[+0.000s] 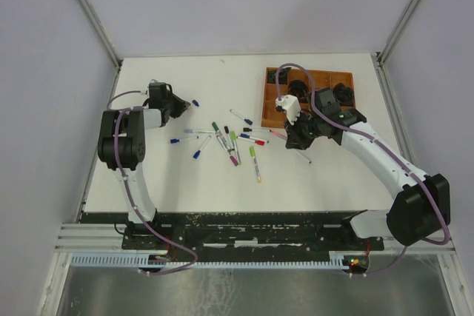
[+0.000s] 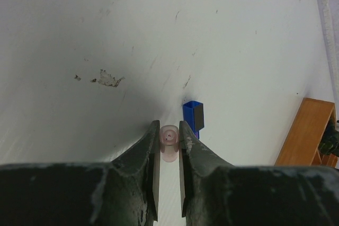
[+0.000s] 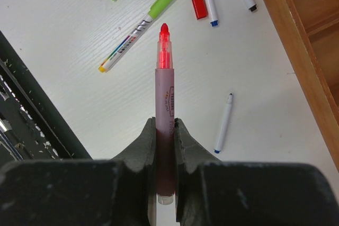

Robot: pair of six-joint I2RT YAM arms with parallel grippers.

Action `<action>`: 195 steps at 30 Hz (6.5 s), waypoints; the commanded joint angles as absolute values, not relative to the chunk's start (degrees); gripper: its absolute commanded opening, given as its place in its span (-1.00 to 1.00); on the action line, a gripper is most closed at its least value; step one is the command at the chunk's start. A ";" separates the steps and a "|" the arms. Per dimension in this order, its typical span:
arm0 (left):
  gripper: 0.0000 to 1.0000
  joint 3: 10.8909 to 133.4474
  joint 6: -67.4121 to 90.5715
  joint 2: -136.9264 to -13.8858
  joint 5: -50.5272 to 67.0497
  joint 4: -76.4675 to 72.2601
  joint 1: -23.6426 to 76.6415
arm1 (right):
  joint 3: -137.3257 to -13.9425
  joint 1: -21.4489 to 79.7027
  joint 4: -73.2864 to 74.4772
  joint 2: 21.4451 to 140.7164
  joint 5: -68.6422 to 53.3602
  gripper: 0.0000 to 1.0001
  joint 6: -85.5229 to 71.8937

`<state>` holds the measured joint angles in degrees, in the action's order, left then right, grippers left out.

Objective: Open the pen caps
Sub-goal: Place the pen cap at the center of the board, then place the pen at the center of the board, then pick up the pen from the center of the board.

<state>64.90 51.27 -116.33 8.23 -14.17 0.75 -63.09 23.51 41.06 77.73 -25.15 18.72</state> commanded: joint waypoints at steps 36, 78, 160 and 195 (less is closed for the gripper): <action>0.14 66.88 48.16 -109.72 7.35 -8.46 0.70 | -66.04 23.24 42.34 78.75 -24.26 -0.97 20.01; 0.73 11.24 58.25 -32.69 22.95 -20.57 3.33 | -61.96 18.25 47.53 93.72 -17.95 -0.91 15.69; 0.21 63.45 55.06 -95.26 -38.79 20.44 62.34 | -64.60 6.25 41.55 68.41 -31.98 -0.15 5.83; -0.25 77.92 59.85 -116.01 -38.94 35.20 62.31 | -63.50 3.87 40.65 66.67 -34.72 -0.15 4.83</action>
